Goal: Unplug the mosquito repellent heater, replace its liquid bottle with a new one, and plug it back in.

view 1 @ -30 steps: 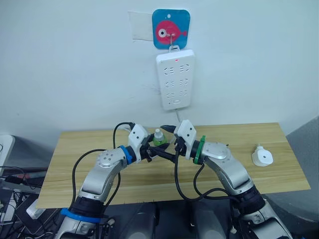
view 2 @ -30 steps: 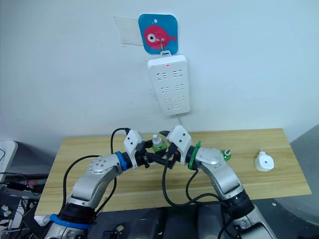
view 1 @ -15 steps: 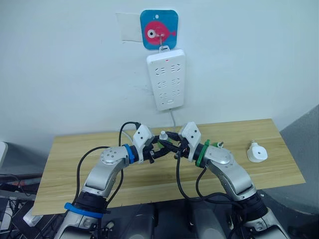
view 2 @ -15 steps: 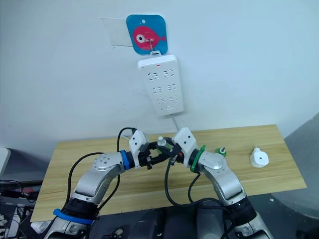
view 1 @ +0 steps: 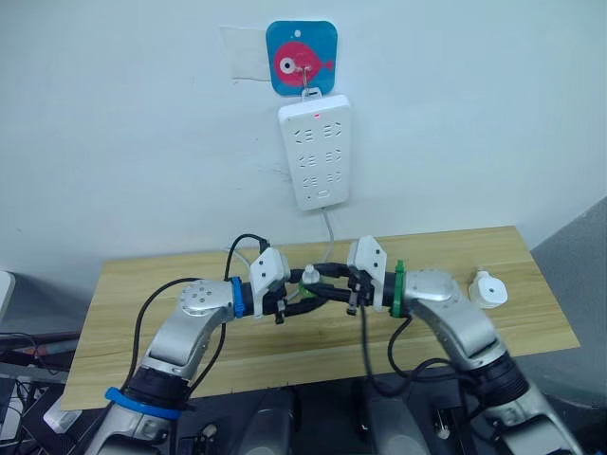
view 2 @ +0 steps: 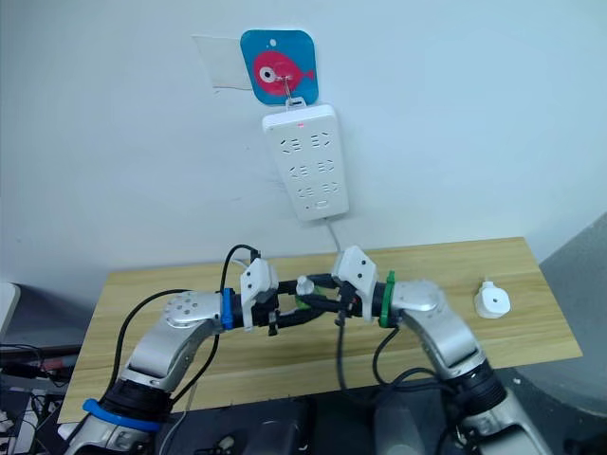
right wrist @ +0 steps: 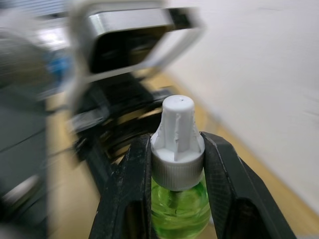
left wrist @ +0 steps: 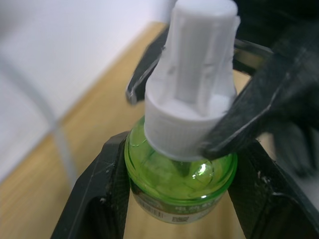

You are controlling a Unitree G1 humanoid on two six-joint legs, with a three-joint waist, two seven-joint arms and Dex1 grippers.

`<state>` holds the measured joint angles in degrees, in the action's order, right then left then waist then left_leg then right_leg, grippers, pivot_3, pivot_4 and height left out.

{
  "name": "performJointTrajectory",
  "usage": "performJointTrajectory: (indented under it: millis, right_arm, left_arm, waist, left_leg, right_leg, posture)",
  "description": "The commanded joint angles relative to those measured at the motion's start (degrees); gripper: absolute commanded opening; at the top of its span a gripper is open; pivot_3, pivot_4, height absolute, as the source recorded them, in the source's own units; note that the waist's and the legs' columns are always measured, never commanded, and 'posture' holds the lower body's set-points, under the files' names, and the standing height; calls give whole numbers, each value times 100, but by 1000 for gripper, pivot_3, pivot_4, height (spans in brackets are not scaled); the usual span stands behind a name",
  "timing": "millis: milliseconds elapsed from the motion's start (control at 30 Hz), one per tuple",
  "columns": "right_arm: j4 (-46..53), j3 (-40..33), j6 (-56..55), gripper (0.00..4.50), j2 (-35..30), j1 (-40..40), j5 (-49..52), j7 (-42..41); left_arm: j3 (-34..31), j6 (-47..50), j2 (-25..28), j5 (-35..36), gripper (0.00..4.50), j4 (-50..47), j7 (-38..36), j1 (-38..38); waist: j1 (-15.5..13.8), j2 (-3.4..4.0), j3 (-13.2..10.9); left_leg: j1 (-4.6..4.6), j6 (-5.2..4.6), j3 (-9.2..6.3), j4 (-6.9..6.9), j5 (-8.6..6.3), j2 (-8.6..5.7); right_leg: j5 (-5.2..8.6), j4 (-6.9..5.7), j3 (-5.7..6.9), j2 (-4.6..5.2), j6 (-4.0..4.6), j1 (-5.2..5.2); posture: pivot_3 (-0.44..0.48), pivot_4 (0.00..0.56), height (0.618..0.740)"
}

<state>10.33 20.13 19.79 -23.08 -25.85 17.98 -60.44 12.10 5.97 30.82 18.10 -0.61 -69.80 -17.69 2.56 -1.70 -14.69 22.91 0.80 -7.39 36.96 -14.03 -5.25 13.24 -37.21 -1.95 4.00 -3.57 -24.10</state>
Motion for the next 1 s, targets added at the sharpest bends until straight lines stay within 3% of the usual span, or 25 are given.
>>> performJointTrajectory:
  millis: [33,200,367,533,767,933,1000]
  right_arm:
    - [-44,121,-215,1048,-147,-325,455,-1126]
    - [-903,276,-482,1048,-113,-1043,421,-2118]
    - [-1422,26,-376,2719,-154,-1429,496,-2338]
    - [-1075,-399,-257,4445,-610,-974,490,-2014]
    - [285,-935,395,4445,-54,67,89,513]
    - [632,-709,330,4445,657,589,-730,2161]
    - [620,-595,355,4445,825,597,-849,2376]
  left_arm:
    - [284,-590,165,264,2285,109,-1315,-270]
    - [379,-968,118,169,2285,857,-2028,-864]
    - [259,-1237,-129,24,2285,1553,-1893,-1209]
    - [36,-982,-192,-10,2285,1744,-1391,-1204]
    - [-373,-263,-574,-54,2285,1130,245,-797]
    - [-424,9,-794,-275,2285,741,1142,-576]
    - [-377,73,-830,-325,2285,681,1246,-574]
  waist:
    - [-15,-1,2]
    - [-22,-2,2]
    - [-50,-2,3]
    - [-92,-2,3]
    - [-66,-3,3]
    - [-85,-4,4]
    - [-87,-4,4]
  left_leg:
    - [0,-1,-2,0,-1,1]
    - [1,-1,-1,5,1,2]
    - [3,8,-3,6,9,1]
    - [12,9,-4,6,9,-2]
    - [10,9,3,7,9,-3]
    - [3,21,1,7,17,-4]
    - [-1,19,-3,9,24,-3]
  right_leg:
    - [0,0,3,0,1,0]
    - [-3,-2,3,-2,3,1]
    - [-10,-5,2,-3,4,-4]
    - [-10,2,0,-1,4,-13]
    - [-10,-22,-20,0,4,-25]
    - [-10,-67,-21,0,5,-34]
    - [-15,-71,-19,0,13,-30]
  posture:
    - [-5,187,740]
    - [3,192,740]
    - [-3,193,740]
    - [-3,193,740]
    - [-4,201,740]
    - [-7,204,740]
    - [-10,204,740]
